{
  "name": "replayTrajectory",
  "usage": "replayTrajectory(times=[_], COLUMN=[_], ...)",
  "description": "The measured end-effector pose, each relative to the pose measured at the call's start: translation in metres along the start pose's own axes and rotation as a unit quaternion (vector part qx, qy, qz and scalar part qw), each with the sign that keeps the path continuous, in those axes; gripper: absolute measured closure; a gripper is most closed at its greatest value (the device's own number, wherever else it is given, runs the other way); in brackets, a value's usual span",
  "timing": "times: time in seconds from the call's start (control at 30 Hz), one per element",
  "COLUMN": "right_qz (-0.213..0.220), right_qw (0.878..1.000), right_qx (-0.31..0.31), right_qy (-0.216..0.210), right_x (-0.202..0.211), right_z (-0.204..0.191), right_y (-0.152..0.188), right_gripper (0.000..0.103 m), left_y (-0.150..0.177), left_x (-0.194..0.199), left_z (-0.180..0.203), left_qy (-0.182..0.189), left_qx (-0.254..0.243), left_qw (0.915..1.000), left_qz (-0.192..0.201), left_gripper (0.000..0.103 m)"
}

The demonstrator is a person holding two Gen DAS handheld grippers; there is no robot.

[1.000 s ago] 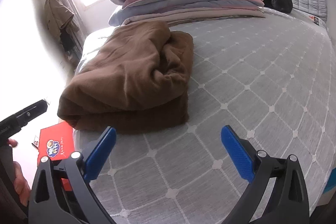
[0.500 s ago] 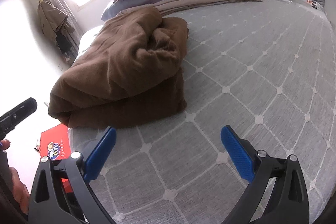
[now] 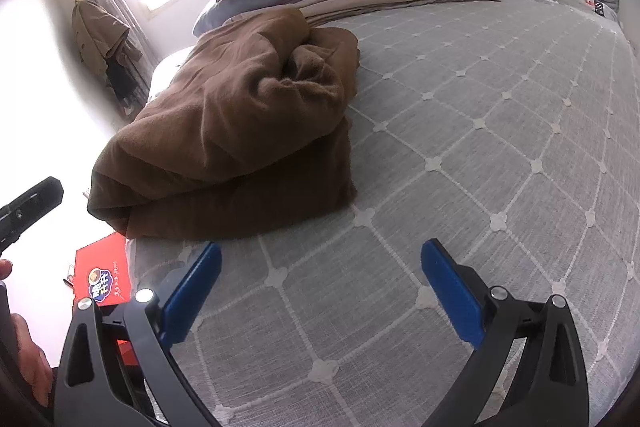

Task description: Fold large clothes

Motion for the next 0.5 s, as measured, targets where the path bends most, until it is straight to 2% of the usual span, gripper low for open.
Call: replayTrajectory(times=[0.47,0.5], right_qz=[-0.006,-0.007], right_qw=[1.000,1.000], right_qx=[0.008,0.009], right_qy=[0.002,0.002], right_x=[-0.0039,-0.0044], right_z=[-0.0018,-0.0020], right_y=[0.0048,0.0051], right_gripper=[0.007,0.007], left_y=[-0.0012,-0.0016], left_x=[0.0042,0.0045], left_z=[0.0010,0.0012], left_qy=[0.000,0.009], left_qx=[-0.001,0.003], left_qw=[0.9999,0.9999], left_qz=[0.010,0.011], left_gripper=[0.011,0.011])
Point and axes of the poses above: each gripper's, at about its wrist camera, not at the fingertips, and x roughly against the way its jaws point, z to its right, y to its underside, the point moved 8 cm from there along -x, roughly the way its jaws point, and after that the axes turned 8 degrees about y, right-handed, at the moved point
